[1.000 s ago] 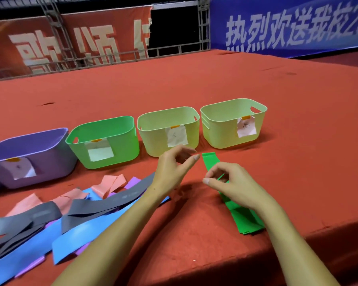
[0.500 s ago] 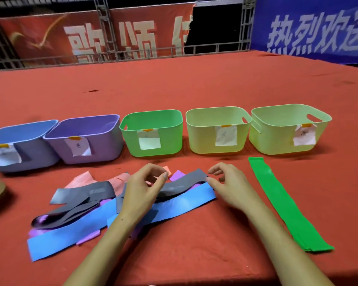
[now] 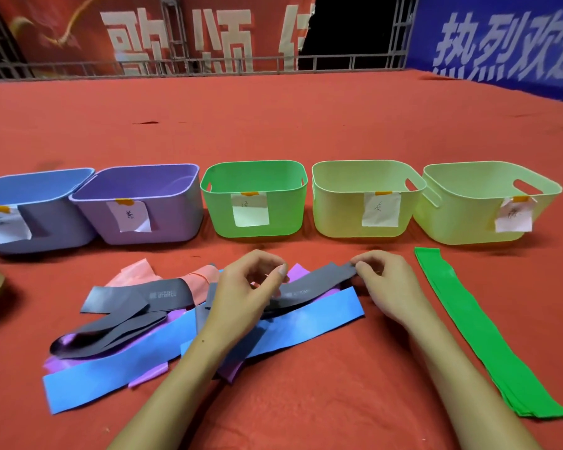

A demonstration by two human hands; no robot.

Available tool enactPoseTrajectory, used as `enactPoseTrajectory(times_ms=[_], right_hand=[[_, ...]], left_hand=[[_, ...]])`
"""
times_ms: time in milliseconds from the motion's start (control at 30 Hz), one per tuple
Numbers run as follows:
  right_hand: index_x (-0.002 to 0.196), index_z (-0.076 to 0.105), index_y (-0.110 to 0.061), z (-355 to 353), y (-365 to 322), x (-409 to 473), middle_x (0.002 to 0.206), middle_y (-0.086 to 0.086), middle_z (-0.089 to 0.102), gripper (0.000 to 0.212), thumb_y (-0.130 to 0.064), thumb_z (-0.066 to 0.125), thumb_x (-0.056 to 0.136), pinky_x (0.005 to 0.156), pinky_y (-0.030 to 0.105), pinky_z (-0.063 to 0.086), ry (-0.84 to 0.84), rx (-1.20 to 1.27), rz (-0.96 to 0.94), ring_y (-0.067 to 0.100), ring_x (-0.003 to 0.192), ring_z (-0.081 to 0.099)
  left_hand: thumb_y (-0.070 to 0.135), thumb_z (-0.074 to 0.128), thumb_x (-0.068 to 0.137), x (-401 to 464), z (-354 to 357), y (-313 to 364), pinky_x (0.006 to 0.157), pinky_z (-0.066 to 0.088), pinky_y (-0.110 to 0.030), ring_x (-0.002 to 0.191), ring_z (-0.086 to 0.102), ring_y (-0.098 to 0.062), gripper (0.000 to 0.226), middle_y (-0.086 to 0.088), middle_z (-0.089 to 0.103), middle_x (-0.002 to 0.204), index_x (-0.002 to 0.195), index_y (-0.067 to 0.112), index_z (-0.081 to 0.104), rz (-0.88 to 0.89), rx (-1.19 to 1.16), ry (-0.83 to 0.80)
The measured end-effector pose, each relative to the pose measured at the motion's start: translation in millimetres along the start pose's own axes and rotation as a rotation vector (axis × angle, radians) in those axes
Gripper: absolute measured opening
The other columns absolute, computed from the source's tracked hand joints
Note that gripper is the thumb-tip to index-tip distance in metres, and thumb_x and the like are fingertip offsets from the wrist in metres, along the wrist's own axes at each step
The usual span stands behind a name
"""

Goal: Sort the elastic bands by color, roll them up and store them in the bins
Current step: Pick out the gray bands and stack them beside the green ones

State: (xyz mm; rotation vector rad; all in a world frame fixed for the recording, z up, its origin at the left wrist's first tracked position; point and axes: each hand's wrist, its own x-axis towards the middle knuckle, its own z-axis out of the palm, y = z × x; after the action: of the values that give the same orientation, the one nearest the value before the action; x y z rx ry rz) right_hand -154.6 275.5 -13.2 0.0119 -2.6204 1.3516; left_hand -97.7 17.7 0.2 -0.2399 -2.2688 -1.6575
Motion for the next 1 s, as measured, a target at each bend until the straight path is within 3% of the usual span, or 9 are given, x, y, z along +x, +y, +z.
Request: enactPoseTrajectory(times_ms=[133,267,467,600,700,767,800,900,1000], right_hand=[[0.098,0.077,-0.029,-1,-15,-8,0.093,-0.018,0.077,0.015,-0.014,0.072,0.096,0.077,0.033,0.060,0.031,0.113,-0.154,0.003,0.089,0.073],[0.107,0.075,-0.028,2,-43,-22,0.101,-0.013,0.077,0.026,-0.005,0.074,0.095,0.080,0.043,0.063,-0.020,0.271,-0.273,0.013,0.093,0.074],[0.133,0.059,-0.024,13,-79,-50,0.088,0.002,0.077,0.046,-0.007,0.078,0.094,0.083,0.025,0.055,-0.246,0.433,-0.355,0.014,0.085,0.074],[0.125,0.065,-0.023,14,-81,-51,0.093,0.005,0.079,0.035,-0.013,0.079,0.094,0.087,0.035,0.058,-0.239,0.449,-0.334,0.019,0.092,0.076],[0.115,0.070,-0.018,12,-74,-44,0.096,0.004,0.081,0.021,-0.013,0.076,0.096,0.083,0.042,0.060,-0.166,0.490,-0.268,0.021,0.091,0.077],[0.112,0.071,-0.015,9,-65,-36,0.095,0.004,0.081,0.014,-0.010,0.071,0.099,0.077,0.038,0.061,-0.122,0.513,-0.206,0.019,0.086,0.076],[0.111,0.071,-0.015,8,-60,-32,0.094,0.002,0.081,0.012,-0.008,0.069,0.101,0.075,0.036,0.061,-0.103,0.500,-0.179,0.019,0.085,0.076],[0.107,0.072,-0.015,9,-41,-21,0.092,-0.002,0.081,0.011,-0.008,0.067,0.101,0.071,0.036,0.061,-0.054,0.432,-0.100,0.017,0.084,0.075],[0.101,0.074,-0.018,15,-22,-12,0.091,-0.006,0.079,0.009,-0.010,0.070,0.098,0.076,0.032,0.061,0.055,0.248,-0.059,0.008,0.087,0.073]], left_hand=[[0.013,0.072,0.102,0,3,1,0.062,0.051,-0.020,0.071,0.071,-0.014,0.008,-0.001,0.079,0.087,0.096,0.017,0.076,0.001,-0.004,-0.040],[0.018,0.075,0.100,-1,-3,2,0.068,0.055,-0.032,0.082,0.074,-0.017,0.004,0.004,0.079,0.092,0.097,0.020,0.076,0.023,0.023,-0.007],[0.033,0.079,0.095,-1,-8,9,0.098,0.055,-0.030,0.117,0.071,-0.011,0.033,0.012,0.077,0.122,0.127,0.025,0.073,0.037,-0.027,-0.027],[0.015,0.076,0.099,-2,-11,11,0.087,0.060,-0.037,0.093,0.078,-0.027,0.007,-0.004,0.082,0.096,0.102,0.011,0.081,0.021,-0.163,-0.014],[0.014,0.074,0.100,1,-16,13,0.072,0.051,-0.035,0.074,0.064,-0.017,0.014,-0.015,0.073,0.080,0.090,0.004,0.075,0.034,-0.166,0.077],[0.016,0.071,0.102,2,-21,17,0.063,0.042,-0.030,0.067,0.052,-0.009,0.022,-0.014,0.060,0.068,0.089,-0.001,0.067,0.057,-0.176,0.134],[0.014,0.069,0.103,3,-24,20,0.059,0.040,-0.025,0.062,0.050,-0.004,0.022,-0.004,0.057,0.062,0.091,-0.003,0.064,0.056,-0.199,0.163],[0.009,0.065,0.104,5,-33,29,0.052,0.040,-0.015,0.051,0.050,0.003,0.017,0.010,0.058,0.054,0.099,-0.006,0.062,0.063,-0.255,0.242],[0.017,0.067,0.103,4,-39,44,0.052,0.042,-0.024,0.052,0.050,-0.007,0.016,-0.007,0.056,0.052,0.099,0.001,0.065,0.108,-0.290,0.297]])
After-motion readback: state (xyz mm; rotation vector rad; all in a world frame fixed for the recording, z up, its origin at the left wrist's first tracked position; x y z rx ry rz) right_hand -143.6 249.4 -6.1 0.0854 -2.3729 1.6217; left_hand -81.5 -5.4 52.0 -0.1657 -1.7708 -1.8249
